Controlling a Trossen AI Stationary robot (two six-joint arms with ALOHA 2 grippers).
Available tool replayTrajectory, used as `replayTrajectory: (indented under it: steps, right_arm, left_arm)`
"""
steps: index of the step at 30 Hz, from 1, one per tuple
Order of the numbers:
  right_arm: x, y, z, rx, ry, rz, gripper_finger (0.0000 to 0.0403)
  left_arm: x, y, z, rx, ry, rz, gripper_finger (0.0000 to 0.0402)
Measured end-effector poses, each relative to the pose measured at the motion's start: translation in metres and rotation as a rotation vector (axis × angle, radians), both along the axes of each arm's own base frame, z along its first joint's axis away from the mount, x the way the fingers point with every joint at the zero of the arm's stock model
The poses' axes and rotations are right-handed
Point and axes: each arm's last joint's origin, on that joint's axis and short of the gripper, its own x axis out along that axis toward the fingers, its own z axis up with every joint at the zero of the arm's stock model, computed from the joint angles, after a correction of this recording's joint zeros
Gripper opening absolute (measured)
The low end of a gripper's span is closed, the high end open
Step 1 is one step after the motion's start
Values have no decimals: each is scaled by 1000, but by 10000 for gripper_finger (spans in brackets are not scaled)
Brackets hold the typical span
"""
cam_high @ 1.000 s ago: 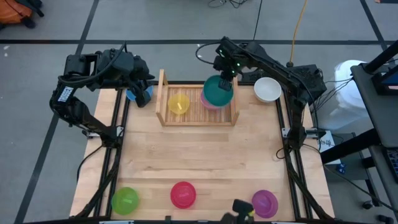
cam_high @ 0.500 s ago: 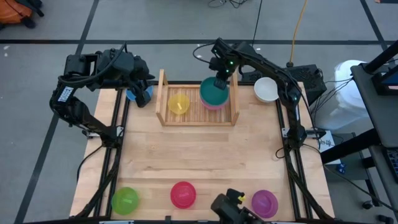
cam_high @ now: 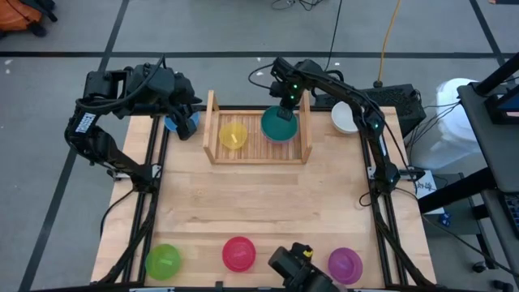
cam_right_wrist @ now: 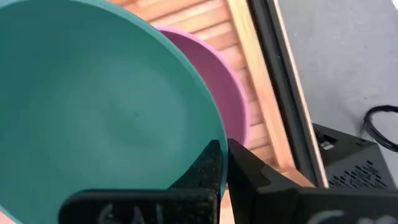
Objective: Place and stack bowls onto a shelf
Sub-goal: Stack the green bowl onto the pink bowl
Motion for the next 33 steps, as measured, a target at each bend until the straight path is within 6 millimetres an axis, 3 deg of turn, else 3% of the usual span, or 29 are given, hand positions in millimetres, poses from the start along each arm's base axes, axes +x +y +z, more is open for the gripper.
replayTrajectory:
  steps: [6, 17, 33]
  right_arm:
    - [-1, -8, -16, -12, 74, -23, 0]
    - [-1, -9, -18, 26, 18, 58, 2]
    - [4, -1, -17, 24, 32, 105, 85]
  left_arm:
    - [0, 0, 0, 0, 0, 0, 86]
    - [0, 0, 0, -2, -1, 2, 86]
    - [0, 0, 0, -2, -1, 1, 86]
